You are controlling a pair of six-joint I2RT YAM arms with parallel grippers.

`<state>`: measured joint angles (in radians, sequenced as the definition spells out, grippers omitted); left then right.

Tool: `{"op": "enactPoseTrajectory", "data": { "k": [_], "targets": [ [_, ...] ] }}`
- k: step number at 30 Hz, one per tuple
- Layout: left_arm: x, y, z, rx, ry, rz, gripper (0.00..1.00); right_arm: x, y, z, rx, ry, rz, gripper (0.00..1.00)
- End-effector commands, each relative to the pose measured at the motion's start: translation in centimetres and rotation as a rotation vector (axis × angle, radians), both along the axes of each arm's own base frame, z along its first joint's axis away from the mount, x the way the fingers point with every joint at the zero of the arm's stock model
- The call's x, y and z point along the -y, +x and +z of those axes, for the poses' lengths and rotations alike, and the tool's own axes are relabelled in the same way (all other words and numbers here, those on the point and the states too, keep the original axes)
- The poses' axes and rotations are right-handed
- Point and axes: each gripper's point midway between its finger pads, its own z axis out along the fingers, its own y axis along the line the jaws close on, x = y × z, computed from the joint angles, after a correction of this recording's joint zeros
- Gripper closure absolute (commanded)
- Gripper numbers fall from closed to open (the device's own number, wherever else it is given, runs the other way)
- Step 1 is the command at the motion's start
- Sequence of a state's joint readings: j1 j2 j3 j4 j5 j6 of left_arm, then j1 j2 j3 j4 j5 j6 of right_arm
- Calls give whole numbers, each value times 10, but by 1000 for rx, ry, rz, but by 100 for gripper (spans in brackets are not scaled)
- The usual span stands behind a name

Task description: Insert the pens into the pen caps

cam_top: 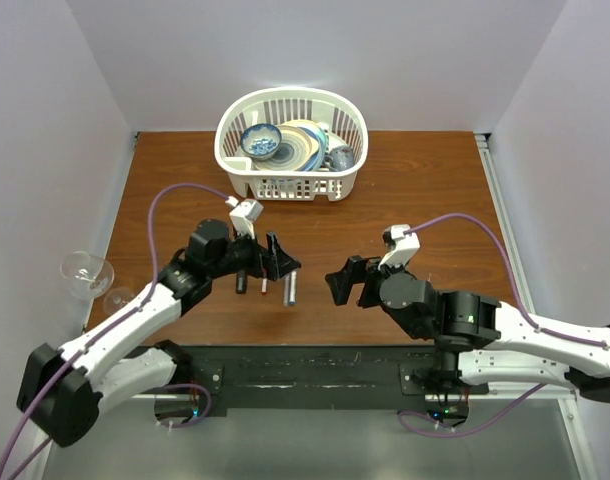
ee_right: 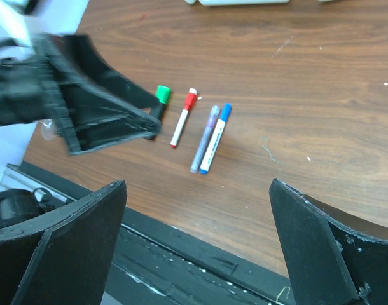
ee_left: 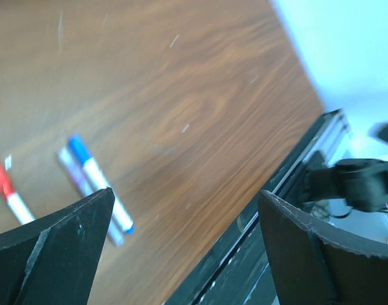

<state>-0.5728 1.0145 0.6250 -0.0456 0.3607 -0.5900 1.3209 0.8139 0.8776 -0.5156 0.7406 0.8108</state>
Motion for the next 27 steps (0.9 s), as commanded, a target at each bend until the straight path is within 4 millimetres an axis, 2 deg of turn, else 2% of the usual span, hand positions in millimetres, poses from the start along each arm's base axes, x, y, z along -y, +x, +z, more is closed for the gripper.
{"op": "enactPoseTrajectory", "data": {
  "k": [1, 2, 5, 7, 8, 13, 22, 27],
  "targets": [
    [0, -2, 80, 316, -106, -51, 0, 4, 7, 31, 35, 11, -40, 1],
    [-4, -8, 97, 371, -140, -48, 0, 4, 7, 33, 35, 5, -35, 1],
    [-11, -21, 126, 481, -221, -42, 0, 0, 4, 46, 45, 24, -8, 1],
    [-13, -26, 133, 521, -260, -43, 0, -1, 3, 51, 54, 33, 13, 1],
    [-16, -31, 143, 551, -288, -38, 0, -3, 2, 53, 59, 45, 20, 1],
    [-19, -37, 146, 576, -310, -46, 0, -4, 1, 55, 64, 79, 28, 1],
    [-18, -35, 141, 573, -292, -50, 0, -4, 5, 54, 96, 77, 16, 1],
    [-18, -34, 148, 583, -296, -45, 0, -3, 7, 57, 104, 95, -1, 1]
  ]
}}
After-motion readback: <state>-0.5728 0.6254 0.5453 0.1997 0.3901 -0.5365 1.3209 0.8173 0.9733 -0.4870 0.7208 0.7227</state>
